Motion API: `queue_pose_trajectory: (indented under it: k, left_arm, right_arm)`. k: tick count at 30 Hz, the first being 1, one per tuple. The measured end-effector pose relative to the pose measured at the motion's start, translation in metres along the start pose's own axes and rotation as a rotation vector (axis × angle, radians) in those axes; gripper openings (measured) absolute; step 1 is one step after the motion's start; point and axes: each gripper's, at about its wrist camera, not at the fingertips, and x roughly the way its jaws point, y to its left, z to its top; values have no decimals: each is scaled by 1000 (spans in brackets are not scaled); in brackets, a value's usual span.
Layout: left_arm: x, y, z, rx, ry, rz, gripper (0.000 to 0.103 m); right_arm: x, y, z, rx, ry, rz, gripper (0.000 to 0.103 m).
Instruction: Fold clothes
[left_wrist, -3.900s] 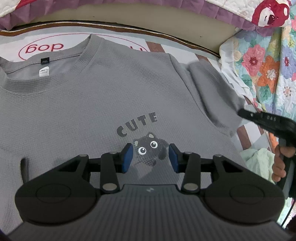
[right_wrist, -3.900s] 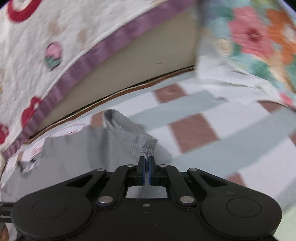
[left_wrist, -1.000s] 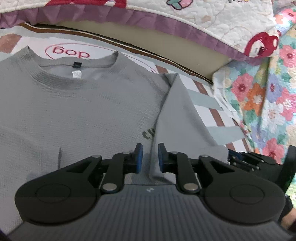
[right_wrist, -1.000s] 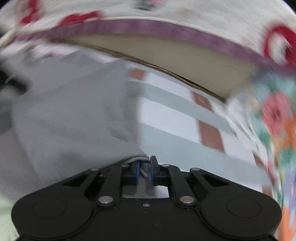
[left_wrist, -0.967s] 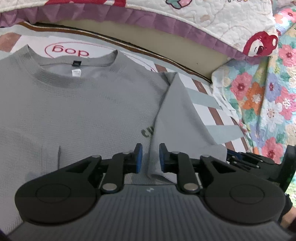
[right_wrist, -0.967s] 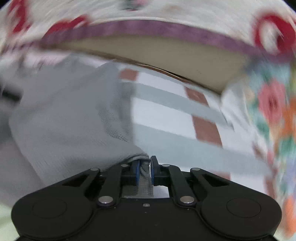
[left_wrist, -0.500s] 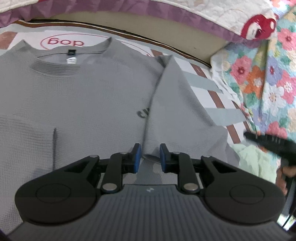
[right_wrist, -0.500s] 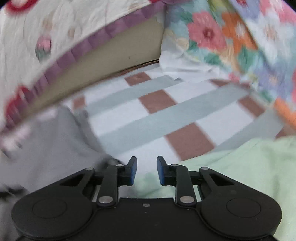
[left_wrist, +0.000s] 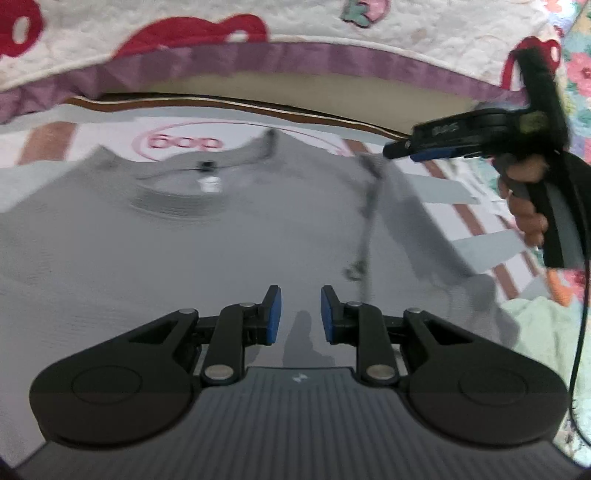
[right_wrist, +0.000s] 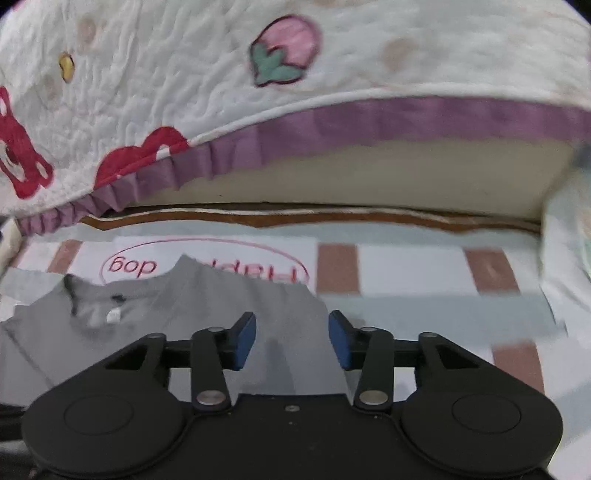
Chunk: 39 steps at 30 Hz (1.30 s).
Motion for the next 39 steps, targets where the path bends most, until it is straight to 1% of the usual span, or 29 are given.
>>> queue_pose_trajectory:
  k: [2, 3, 5, 8, 9, 10, 11, 12, 13, 14, 15, 16, 17, 19, 20, 22, 23, 24, 26, 27, 28, 30, 32, 33, 36, 38, 39]
  left_arm:
    - [-7, 11, 1, -21, 12, 19, 22]
    - [-12, 17, 1, -28, 16, 31, 22]
    - [-26, 29, -1, -2, 12, 76, 22]
    - [-47, 52, -2, 38, -8, 167, 22]
    - [-52, 62, -1, 22, -14, 190, 22]
    - [-56, 72, 0, 3, -23, 209, 22]
    - [-60, 81, 0, -29, -36, 220, 22]
    - [-64, 90, 1, -59, -51, 229, 22]
    - [-67, 96, 2, -86, -68, 233, 22]
    - [-70, 102, 1, -115, -85, 235, 22]
    - [-74, 108, 0, -140, -100, 238, 22]
    - [-77, 112, 0, -151, -105, 242, 22]
    - [-80, 116, 0, -161, -107, 248, 23]
    - [-84, 121, -1, -165, -107, 264, 25]
    - [-86, 124, -1, -166, -106, 272, 28]
    - [-90, 129, -3, -162, -97, 289, 30]
    - [-92, 131, -4, -161, -91, 299, 30]
    - [-93, 134, -6, -167, -84, 309, 30]
    - [-101, 145, -12, -186, -78, 332, 32]
    - [-106, 152, -16, -204, -78, 348, 32]
    - [-111, 159, -19, -224, -82, 361, 32]
    - [-122, 173, -26, -265, -86, 380, 33]
    - [-121, 176, -32, -307, -62, 332, 34]
    - [-121, 177, -34, -328, -50, 308, 34]
    - [-120, 182, -42, -390, -13, 235, 34]
    - [-119, 184, -47, -426, 11, 189, 38]
    - [-117, 181, -48, -426, 23, 174, 38]
  right_arm:
    - [26, 3, 9, -30, 71, -37, 51]
    - [35, 2, 9, -40, 84, -66, 41]
    - [45, -5, 6, -40, 69, -101, 5]
    - [44, -28, 2, 74, -18, -123, 5]
    - [44, -35, 0, 113, -34, -117, 5]
    - [47, -37, -3, 122, -29, -117, 5]
    - [51, -37, -4, 118, -16, -123, 5]
    - [55, -37, -6, 114, -3, -130, 8]
    - [52, -36, -7, 104, -15, -145, 12]
    - [44, -33, -6, 91, -43, -167, 30]
    - [37, -31, -5, 78, -71, -188, 43]
    - [30, -28, -4, 65, -100, -209, 44]
    - [21, -26, -5, 52, -119, -206, 44]
    - [-1, -16, -12, -2, -135, -123, 44]
    - [-9, -11, -18, -28, -130, -76, 45]
    - [-18, -1, -32, -76, -97, 7, 45]
    - [-18, 4, -41, -103, -66, 20, 47]
    - [-12, 7, -49, -133, -31, 16, 47]
    - [3, 9, -64, -142, 37, -8, 48]
    - [8, 7, -71, -119, 45, -6, 50]
    - [8, 3, -74, -75, 26, 5, 52]
    - [3, 3, -73, -21, 12, -10, 51]
    - [-12, 15, -72, -31, -45, -41, 52]
    - [-19, 26, -71, -58, -69, -33, 52]
    - [-36, 68, -70, -178, -103, 34, 52]
    - [-49, 104, -73, -276, -120, 88, 52]
    - [-57, 123, -75, -325, -129, 122, 52]
